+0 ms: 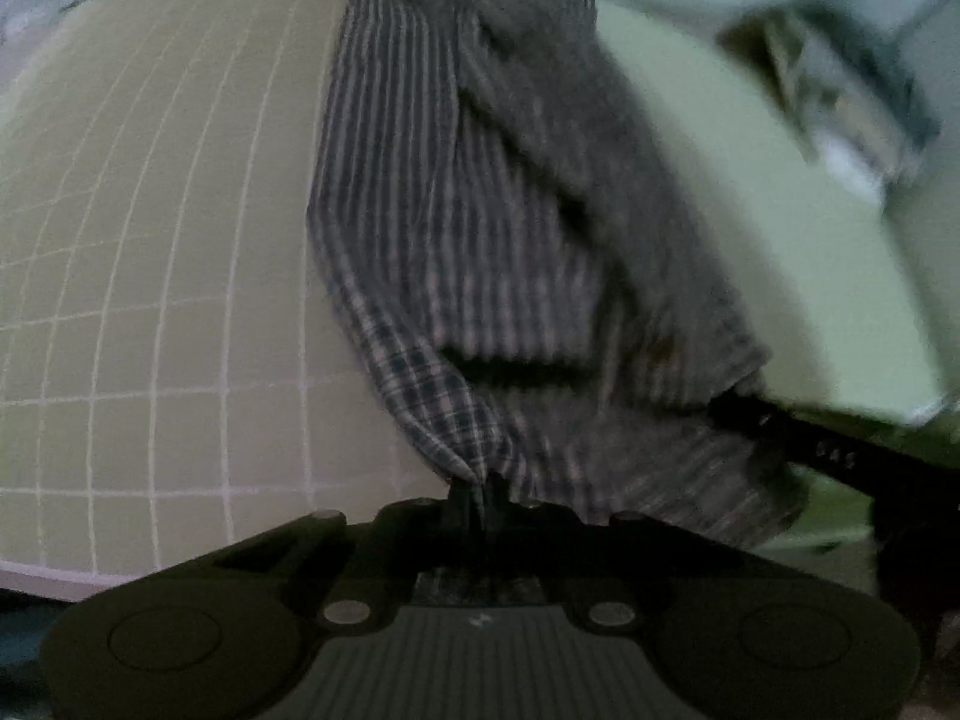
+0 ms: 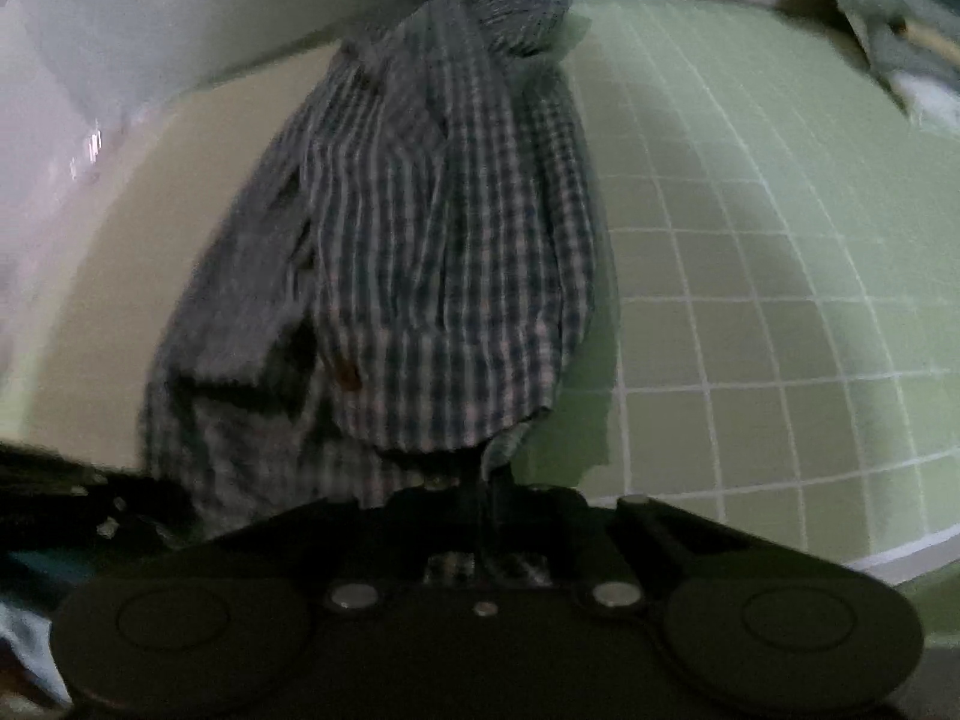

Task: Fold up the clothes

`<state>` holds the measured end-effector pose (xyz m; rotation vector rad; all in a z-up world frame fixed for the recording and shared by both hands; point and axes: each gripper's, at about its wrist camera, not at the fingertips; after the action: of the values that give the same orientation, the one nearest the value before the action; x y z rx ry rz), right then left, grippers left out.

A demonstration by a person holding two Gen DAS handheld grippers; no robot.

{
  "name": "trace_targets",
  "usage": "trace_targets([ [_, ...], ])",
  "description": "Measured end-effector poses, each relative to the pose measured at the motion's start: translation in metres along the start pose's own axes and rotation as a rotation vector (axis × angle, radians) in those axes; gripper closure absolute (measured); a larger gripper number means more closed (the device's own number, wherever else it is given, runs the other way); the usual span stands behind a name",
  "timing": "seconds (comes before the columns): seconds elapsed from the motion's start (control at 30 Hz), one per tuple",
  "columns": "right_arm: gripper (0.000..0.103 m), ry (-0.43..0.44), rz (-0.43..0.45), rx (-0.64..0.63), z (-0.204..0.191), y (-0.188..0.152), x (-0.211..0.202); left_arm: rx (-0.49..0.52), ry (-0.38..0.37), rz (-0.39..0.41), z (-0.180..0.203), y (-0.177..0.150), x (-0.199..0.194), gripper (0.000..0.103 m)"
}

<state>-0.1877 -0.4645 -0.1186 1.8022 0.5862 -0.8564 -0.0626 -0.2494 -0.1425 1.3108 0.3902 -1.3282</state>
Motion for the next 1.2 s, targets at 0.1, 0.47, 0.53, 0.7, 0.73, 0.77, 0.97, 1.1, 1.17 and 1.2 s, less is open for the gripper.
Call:
trace_targets([
  [0.1, 0.100, 0.052, 0.044, 0.109, 0.008, 0.027, -0.009, -0.066, -0.049, 0.070, -0.009, 0.032, -0.014, 0.099],
  [0.47, 0.100, 0.089, 0.191, 0.322, 0.028, 0.125, 0.034, -0.287, 0.004, 0.210, -0.050, 0.141, 0.015, 0.099],
  [0.53, 0.100, 0.077, 0.190, 0.328, 0.029, 0.133, 0.046, -0.295, 0.008, 0.208, -0.051, 0.146, 0.018, 0.099],
  [0.7, 0.100, 0.072, 0.185, 0.324, 0.032, 0.165, 0.087, -0.317, 0.050, 0.239, -0.058, 0.172, 0.024, 0.088],
  [0.73, 0.099, 0.068, 0.193, 0.323, 0.032, 0.170, 0.090, -0.323, 0.063, 0.255, -0.060, 0.176, 0.022, 0.080],
  [0.77, 0.097, 0.056, 0.217, 0.323, 0.034, 0.169, 0.084, -0.329, 0.076, 0.271, -0.062, 0.180, 0.020, 0.059],
  [0.97, 0.035, -0.020, 0.360, 0.326, 0.044, 0.160, 0.050, -0.338, 0.127, 0.346, -0.081, 0.155, -0.012, 0.035],
  [1.1, 0.035, -0.075, 0.386, 0.304, 0.045, 0.147, 0.038, -0.301, 0.190, 0.252, -0.086, 0.126, -0.008, 0.035],
  [1.17, 0.035, -0.105, 0.370, 0.284, 0.044, 0.137, 0.037, -0.295, 0.199, 0.189, -0.088, 0.112, 0.001, 0.035],
  [1.2, 0.035, -0.119, 0.362, 0.274, 0.043, 0.132, 0.036, -0.296, 0.202, 0.164, -0.087, 0.106, 0.005, 0.035],
])
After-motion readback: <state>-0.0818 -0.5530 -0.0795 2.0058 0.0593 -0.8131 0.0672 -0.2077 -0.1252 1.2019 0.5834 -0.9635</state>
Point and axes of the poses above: each gripper's, at about its wrist camera, not at the fingertips, and x roughly the way its jaws point, z to its right, y to its top, and after that the axes turned 8 degrees about z, right-handed
